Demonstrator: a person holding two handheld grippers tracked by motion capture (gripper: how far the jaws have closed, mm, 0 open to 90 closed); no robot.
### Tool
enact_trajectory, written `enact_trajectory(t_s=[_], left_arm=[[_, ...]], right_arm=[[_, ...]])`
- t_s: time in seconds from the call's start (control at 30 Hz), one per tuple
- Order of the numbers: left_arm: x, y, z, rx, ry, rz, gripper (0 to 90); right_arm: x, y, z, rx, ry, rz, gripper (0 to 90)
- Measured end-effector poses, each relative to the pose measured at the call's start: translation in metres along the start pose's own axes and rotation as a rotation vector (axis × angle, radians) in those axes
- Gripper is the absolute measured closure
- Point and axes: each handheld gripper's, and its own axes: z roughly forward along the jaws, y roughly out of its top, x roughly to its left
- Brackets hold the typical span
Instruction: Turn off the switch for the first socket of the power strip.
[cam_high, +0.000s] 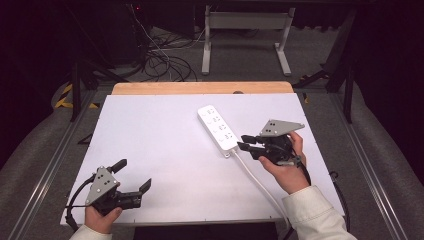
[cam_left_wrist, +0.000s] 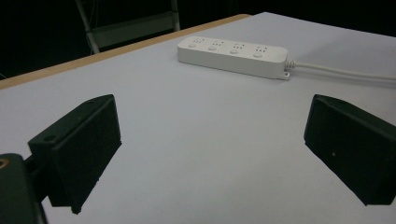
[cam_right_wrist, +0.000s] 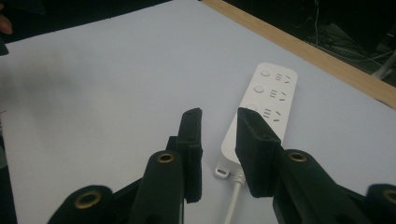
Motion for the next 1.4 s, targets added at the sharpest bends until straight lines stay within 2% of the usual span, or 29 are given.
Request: enact_trajectory(t_s=[0.07,0.13,0.23,0.37,0.53,0.73,1.07,1.2,1.3,1.4], left_arm=[[0.0,0.0,0.0,0.0,0.0,0.001,3.9],[0.0,0.0,0.0,0.0,0.001,0.002,3.9],[0.0,0.0,0.0,0.0,0.0,0.0,3.9],[0.0,0.0,0.0,0.001,0.001,-0.001,4.2],[0.0,0.0,0.0,0.002,0.002,-0.003,4.3],[0.0,0.0,0.0,0.004,0.004,-0.002,4.3],[0.001,-0.001,0.001,0.01,0.003,0.001,4.3],[0.001,-0.001,0.001,0.012,0.005,0.009,4.3],[0.001,-0.001,0.001,0.012,0.005,0.01,4.3],[0.001,-0.001,0.001,0.013,0.004,0.005,4.3]], right_arm=[[-0.001,0.008,0.005,0.036,0.017,-0.015,77.9],[-0.001,0.01,0.007,0.044,0.02,-0.016,79.4],[-0.003,0.019,0.016,0.095,0.022,-0.032,85.6],[-0.006,0.023,0.026,0.133,0.002,-0.04,90.0],[-0.01,0.028,0.033,0.162,0.006,-0.031,90.0],[-0.02,0.033,0.044,0.218,0.033,0.009,90.0],[-0.029,0.036,0.06,0.239,0.084,0.022,90.0],[-0.031,0.037,0.068,0.243,0.093,0.001,90.0],[-0.03,0.037,0.076,0.239,0.083,-0.052,90.0],[-0.031,0.036,0.081,0.241,0.084,-0.057,90.0]])
